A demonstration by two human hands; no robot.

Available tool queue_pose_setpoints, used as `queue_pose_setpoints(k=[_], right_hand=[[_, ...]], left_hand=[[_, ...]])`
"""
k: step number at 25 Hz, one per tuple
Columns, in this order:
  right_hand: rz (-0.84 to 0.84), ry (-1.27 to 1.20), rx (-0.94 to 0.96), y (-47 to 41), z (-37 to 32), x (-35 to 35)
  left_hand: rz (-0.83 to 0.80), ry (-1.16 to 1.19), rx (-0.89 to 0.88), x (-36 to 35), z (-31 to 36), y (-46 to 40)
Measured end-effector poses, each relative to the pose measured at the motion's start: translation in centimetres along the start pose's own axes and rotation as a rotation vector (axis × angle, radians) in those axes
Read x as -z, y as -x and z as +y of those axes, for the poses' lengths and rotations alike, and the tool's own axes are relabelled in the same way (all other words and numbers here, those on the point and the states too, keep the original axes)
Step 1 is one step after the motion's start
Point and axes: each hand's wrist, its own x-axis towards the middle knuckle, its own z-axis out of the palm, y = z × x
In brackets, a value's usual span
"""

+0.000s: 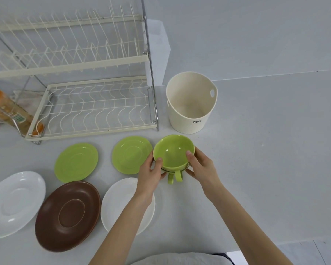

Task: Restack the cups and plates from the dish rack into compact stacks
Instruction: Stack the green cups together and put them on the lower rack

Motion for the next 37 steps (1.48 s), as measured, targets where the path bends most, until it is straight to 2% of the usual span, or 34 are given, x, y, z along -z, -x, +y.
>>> queue_pose_setpoints(k=[8,18,28,37], right_hand=[[-0.037,0.030,0.061,0.6,-2.1,-4.3],[-0.082,0.130,0.086,-0.3,-4.7,-16.3],[-0.116,0.151,0.094,-5.3,-7.1,-28.0],[-0.108,0.160,0.018,-12.3,-9.6,-34.4]], left_hand=[[0.058,0.029,-0.082,4.5,2.7,0.3],[0.225,0.050,-0.118,15.2,6.5,-1.1],[0.235,0.030,-0.149,25.6,11.2,-7.7],[0.301,0.042,-0.155,29.2,13.3,-15.6]])
